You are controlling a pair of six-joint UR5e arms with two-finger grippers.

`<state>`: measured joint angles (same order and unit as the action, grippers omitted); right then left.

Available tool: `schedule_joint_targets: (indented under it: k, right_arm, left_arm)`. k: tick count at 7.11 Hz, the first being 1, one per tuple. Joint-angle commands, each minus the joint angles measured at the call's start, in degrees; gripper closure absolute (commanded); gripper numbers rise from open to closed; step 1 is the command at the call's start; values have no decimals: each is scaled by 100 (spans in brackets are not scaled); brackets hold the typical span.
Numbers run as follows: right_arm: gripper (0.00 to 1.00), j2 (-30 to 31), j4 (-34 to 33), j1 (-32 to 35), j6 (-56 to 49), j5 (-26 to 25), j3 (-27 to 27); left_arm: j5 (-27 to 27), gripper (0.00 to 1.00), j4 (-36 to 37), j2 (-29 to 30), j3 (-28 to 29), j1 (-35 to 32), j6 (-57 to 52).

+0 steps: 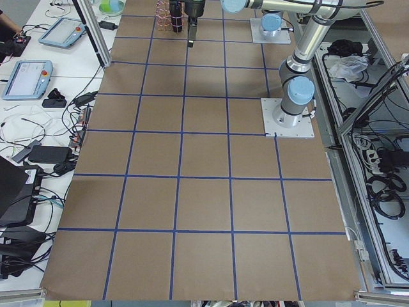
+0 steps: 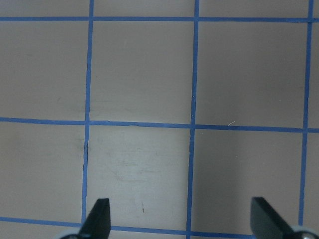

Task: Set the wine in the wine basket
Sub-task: 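Lower the held bottle into an empty ring of the copper basket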

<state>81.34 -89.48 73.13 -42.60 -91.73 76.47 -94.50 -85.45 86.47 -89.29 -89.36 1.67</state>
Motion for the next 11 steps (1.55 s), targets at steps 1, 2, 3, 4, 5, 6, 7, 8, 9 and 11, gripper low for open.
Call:
schedule_joint_targets:
  k: [1,2,3,4,5,6,7,8,9,11]
  right_arm:
    - [100,-162,-201,-1,-20,6,0]
    - [100,-232,-254,8,-38,6,0]
    - [100,-259,-324,-1,-73,6,-9]
    - [100,-311,-429,-1,-73,6,-9]
    - [100,-373,-517,-1,-73,6,-9]
    - [100,-391,-527,-1,-73,6,-18]
    - [100,-426,-570,-1,-73,6,-18]
    - [100,-478,-571,8,-73,50,-9]
    - [100,-522,-571,8,-73,155,-9]
    - [100,-584,-562,8,-91,95,-9]
  left_arm:
    - [-7,0,-15,-7,0,15,0]
    - [-7,0,-42,-7,0,6,0]
    - [-7,0,-51,-7,0,6,0]
    - [-7,0,-51,-7,0,6,0]
    - [-7,0,-51,-16,0,6,0]
    - [-7,0,-51,-16,0,6,0]
    - [-7,0,-51,-7,0,-3,0]
    - [1,0,-42,-7,0,-3,0]
    - [-7,0,-51,-16,0,6,0]
    - [-7,0,-51,-7,0,-3,0]
